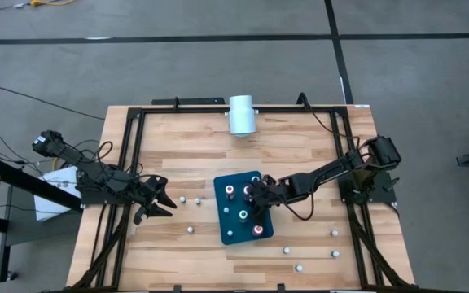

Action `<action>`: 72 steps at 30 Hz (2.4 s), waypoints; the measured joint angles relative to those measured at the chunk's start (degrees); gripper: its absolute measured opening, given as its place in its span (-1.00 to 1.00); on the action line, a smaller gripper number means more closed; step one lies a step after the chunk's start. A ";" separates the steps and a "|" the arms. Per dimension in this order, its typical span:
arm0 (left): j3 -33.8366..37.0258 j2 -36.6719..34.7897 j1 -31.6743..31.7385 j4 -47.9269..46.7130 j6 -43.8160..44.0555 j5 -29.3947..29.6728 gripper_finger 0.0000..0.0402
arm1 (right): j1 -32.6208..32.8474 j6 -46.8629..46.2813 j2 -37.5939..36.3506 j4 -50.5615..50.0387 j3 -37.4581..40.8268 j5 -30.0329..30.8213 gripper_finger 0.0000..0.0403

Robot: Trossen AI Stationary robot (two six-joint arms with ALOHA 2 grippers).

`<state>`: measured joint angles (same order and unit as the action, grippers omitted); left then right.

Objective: Pick & Place food coloring
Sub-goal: Put the small orange food coloring bottle into the blue bin

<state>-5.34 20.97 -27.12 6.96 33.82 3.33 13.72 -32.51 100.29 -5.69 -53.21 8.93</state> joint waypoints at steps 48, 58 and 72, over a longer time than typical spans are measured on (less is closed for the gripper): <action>0.02 0.02 -0.01 -1.51 -0.10 0.04 -0.18 | 0.00 0.00 0.11 -0.46 0.02 -0.15 -0.64; 0.01 0.02 -0.01 -1.49 -0.07 0.04 -0.18 | 0.02 0.00 0.11 -0.67 -0.02 -0.15 -0.54; 0.00 0.02 -0.01 -1.49 0.04 0.04 -0.18 | 0.00 0.15 0.09 -0.71 -0.02 -1.40 -0.54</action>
<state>-5.34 20.99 -27.14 5.48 33.87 3.38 13.72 -32.36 100.38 -6.39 -53.23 7.53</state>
